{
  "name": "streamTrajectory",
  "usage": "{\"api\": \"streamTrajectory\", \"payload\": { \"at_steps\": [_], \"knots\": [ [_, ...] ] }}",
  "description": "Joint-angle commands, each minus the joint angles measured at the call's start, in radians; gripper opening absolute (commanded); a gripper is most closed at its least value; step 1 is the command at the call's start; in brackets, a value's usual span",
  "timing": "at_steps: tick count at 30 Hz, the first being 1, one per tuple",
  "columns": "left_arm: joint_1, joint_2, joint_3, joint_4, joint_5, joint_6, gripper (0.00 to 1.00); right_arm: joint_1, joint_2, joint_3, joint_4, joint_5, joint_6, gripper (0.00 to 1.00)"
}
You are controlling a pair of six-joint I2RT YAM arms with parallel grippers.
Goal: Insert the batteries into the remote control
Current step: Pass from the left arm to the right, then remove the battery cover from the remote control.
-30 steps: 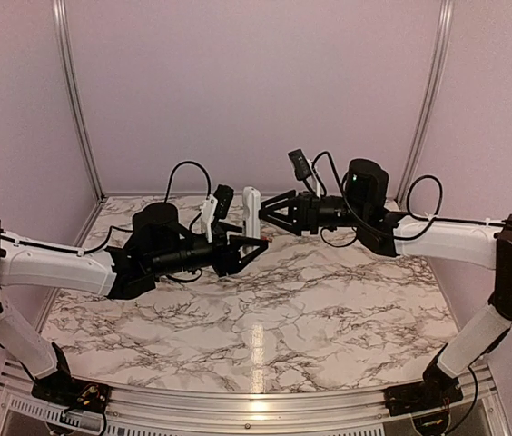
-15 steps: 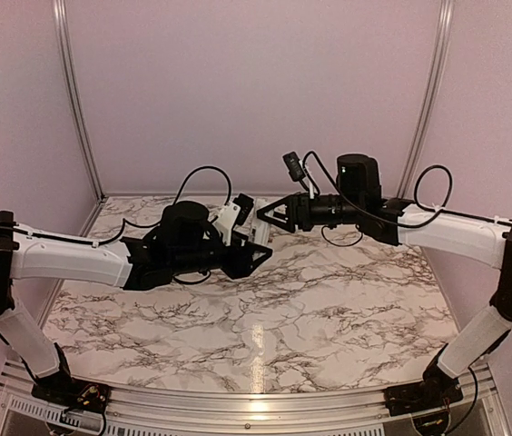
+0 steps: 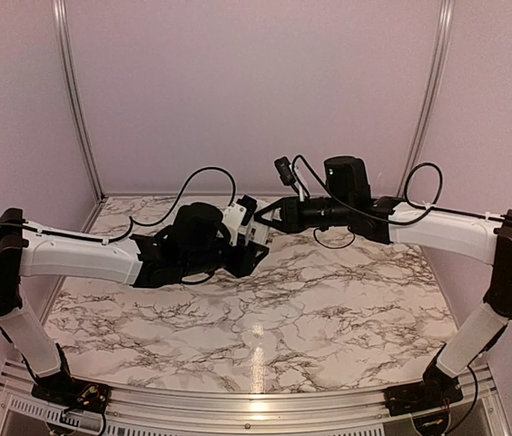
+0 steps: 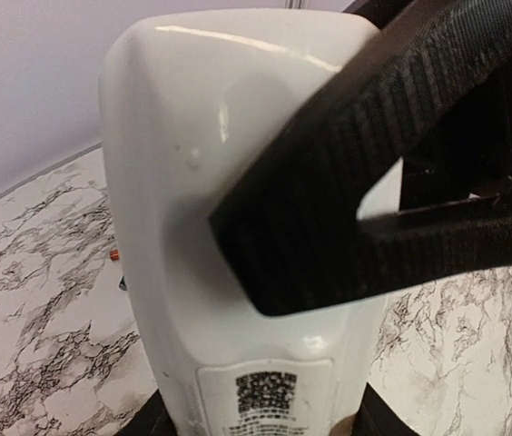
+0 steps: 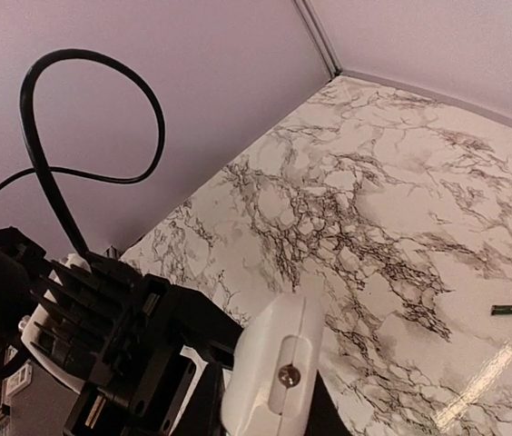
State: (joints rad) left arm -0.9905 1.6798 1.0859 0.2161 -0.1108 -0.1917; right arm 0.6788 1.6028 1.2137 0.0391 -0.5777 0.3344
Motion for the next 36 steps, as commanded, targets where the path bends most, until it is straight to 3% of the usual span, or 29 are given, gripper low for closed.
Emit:
{"api": "streamTrajectory", "payload": {
  "at_steps": [1,3,5,8,11,16,26,36],
  "knots": [
    [-0.005,0.0,0.039,-0.005,-0.005,0.003,0.23,-0.008,0.014,0.032,-0.021,0.002,-0.006,0.08],
    [-0.004,-0.022,0.025,-0.007,0.017,0.014,0.52,-0.022,0.006,0.018,0.005,-0.033,0.01,0.04],
    [-0.001,-0.052,0.003,-0.005,0.05,0.031,0.72,-0.043,-0.005,0.0,0.032,-0.073,0.03,0.02],
    [0.006,-0.114,-0.04,0.002,0.079,0.062,0.88,-0.062,-0.026,-0.027,0.055,-0.107,0.045,0.01],
    [0.017,-0.182,-0.085,0.005,0.078,0.08,0.96,-0.074,-0.034,-0.039,0.052,-0.147,0.048,0.0],
    [0.039,-0.25,-0.136,-0.013,0.049,0.119,0.97,-0.095,-0.04,-0.071,0.075,-0.2,0.077,0.0],
    [-0.015,-0.343,-0.286,0.007,0.065,0.532,0.78,-0.109,-0.024,-0.128,0.161,-0.336,0.234,0.0],
    [-0.081,-0.378,-0.386,0.123,0.065,0.701,0.67,-0.094,-0.013,-0.194,0.145,-0.357,0.297,0.0]
  ]
}}
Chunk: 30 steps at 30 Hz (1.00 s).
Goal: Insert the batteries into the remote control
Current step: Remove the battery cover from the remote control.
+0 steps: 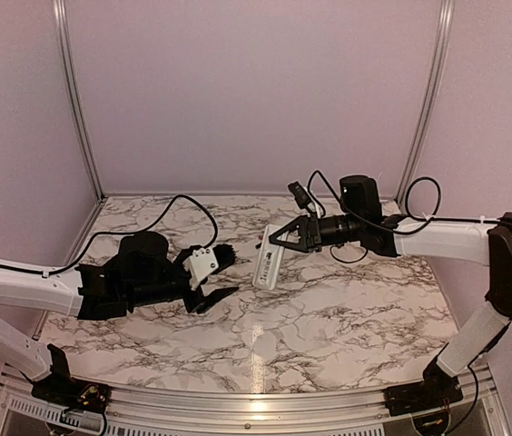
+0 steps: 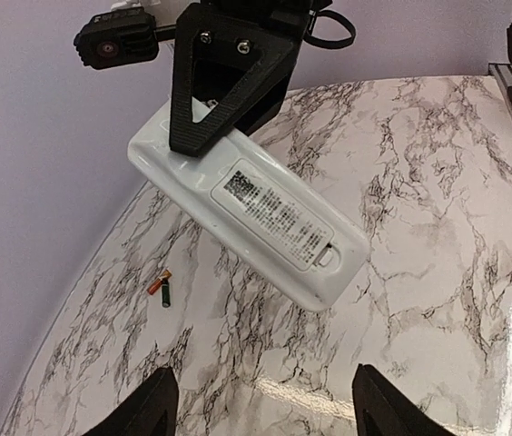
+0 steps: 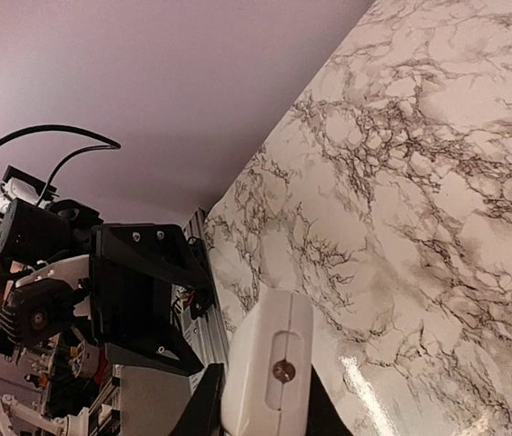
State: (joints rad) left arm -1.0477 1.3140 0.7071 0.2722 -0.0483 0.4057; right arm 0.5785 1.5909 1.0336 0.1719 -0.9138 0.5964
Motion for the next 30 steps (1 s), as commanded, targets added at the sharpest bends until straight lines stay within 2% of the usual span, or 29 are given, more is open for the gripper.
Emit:
{"api": "streamTrajectory", "payload": {
  "at_steps": [1,16,30],
  "knots": [
    [-0.033,-0.006,-0.005,0.067,-0.004,0.121,0.65,0.013,0.002,-0.017,0.016,-0.022,0.039,0.0],
    [-0.111,0.121,0.103,-0.001,-0.046,0.255,0.46,0.076,0.051,-0.032,0.063,-0.022,0.101,0.0],
    [-0.13,0.177,0.124,-0.047,-0.15,0.32,0.47,0.093,0.06,-0.027,0.06,-0.051,0.11,0.0]
  ]
}}
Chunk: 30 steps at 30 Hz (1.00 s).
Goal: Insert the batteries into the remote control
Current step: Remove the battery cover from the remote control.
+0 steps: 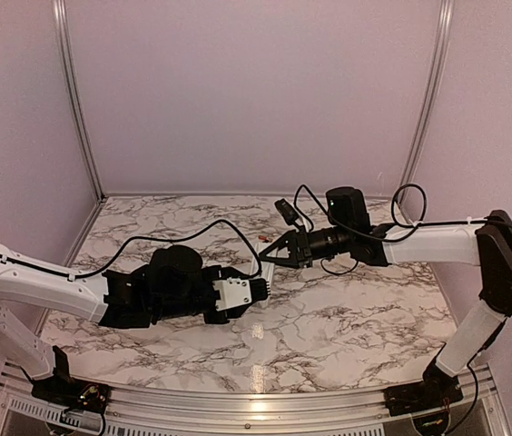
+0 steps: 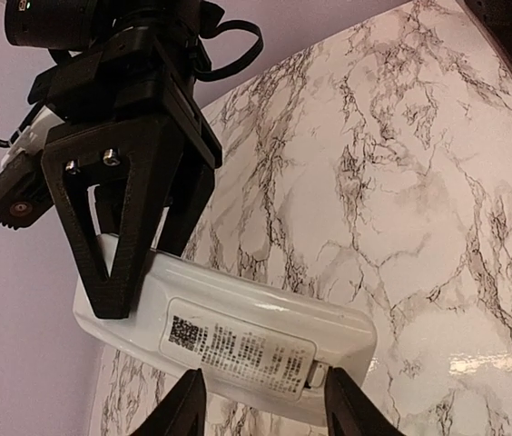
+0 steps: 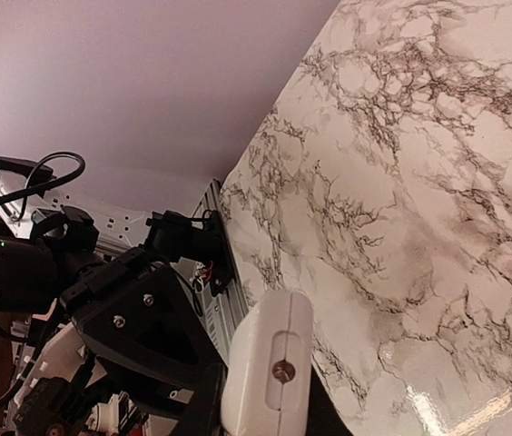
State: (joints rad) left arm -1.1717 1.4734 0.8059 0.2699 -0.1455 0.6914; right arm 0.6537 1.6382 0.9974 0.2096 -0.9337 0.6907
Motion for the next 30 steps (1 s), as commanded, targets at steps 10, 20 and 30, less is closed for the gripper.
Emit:
{"api": "streamTrajectory", "payload": {
  "at_steps": [10,20,30],
  "knots": [
    [-0.021,0.036,0.03,-0.054,-0.111,0.095,0.46,0.031,0.034,0.021,0.029,-0.056,0.03,0.0],
    [-0.029,0.074,0.038,-0.04,-0.146,0.133,0.48,0.041,0.043,0.032,0.029,-0.071,0.034,0.0],
    [-0.033,0.027,0.006,0.1,-0.229,0.14,0.44,0.014,0.05,0.025,-0.012,-0.036,-0.01,0.0]
  ]
}}
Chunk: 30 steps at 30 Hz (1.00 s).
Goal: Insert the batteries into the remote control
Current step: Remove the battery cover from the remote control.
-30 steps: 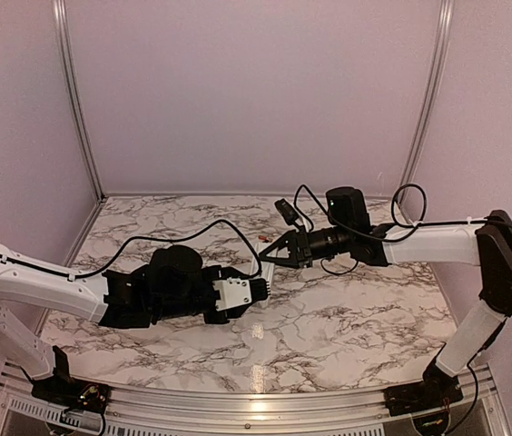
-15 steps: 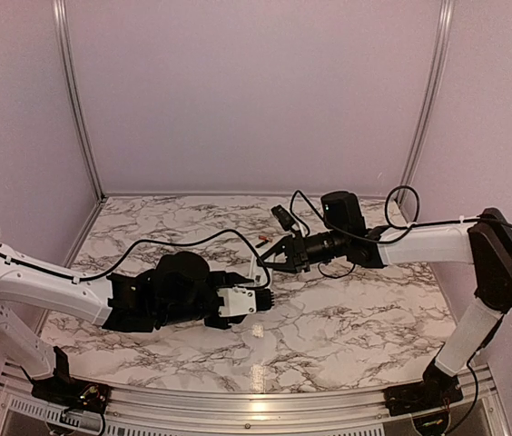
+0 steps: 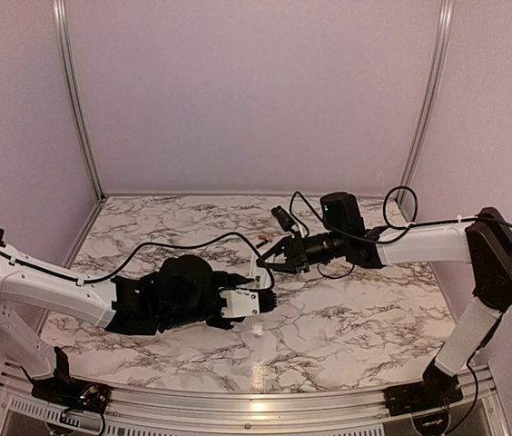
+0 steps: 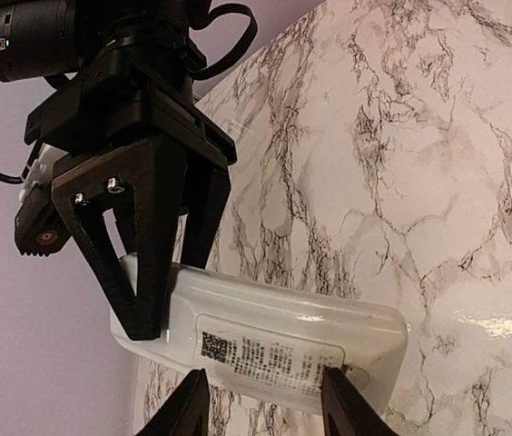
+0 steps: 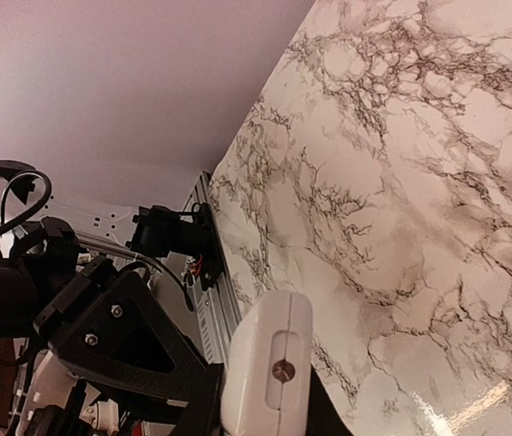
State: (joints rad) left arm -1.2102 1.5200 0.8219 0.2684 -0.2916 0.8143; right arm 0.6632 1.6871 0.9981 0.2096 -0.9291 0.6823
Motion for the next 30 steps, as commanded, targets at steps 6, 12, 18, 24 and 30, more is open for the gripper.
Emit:
{"api": "streamTrajectory", "payload": {
  "at_steps": [6,12,18,24,30],
  "knots": [
    [-0.001,-0.032,-0.029,0.107,-0.058,0.038,0.45,-0.02,-0.009,0.02,-0.021,-0.036,-0.005,0.0],
    [-0.002,-0.038,-0.025,0.038,0.038,0.013,0.53,-0.02,-0.011,0.02,-0.021,-0.049,-0.006,0.0],
    [-0.002,-0.017,0.003,-0.022,0.069,-0.012,0.56,-0.013,-0.008,0.024,-0.012,-0.065,-0.005,0.0],
    [-0.002,0.005,0.023,-0.052,0.071,-0.014,0.56,-0.005,-0.012,0.028,-0.009,-0.075,-0.005,0.0],
    [-0.002,0.017,0.035,-0.059,0.077,-0.012,0.57,0.004,-0.014,0.033,-0.009,-0.079,-0.013,0.0]
  ]
}}
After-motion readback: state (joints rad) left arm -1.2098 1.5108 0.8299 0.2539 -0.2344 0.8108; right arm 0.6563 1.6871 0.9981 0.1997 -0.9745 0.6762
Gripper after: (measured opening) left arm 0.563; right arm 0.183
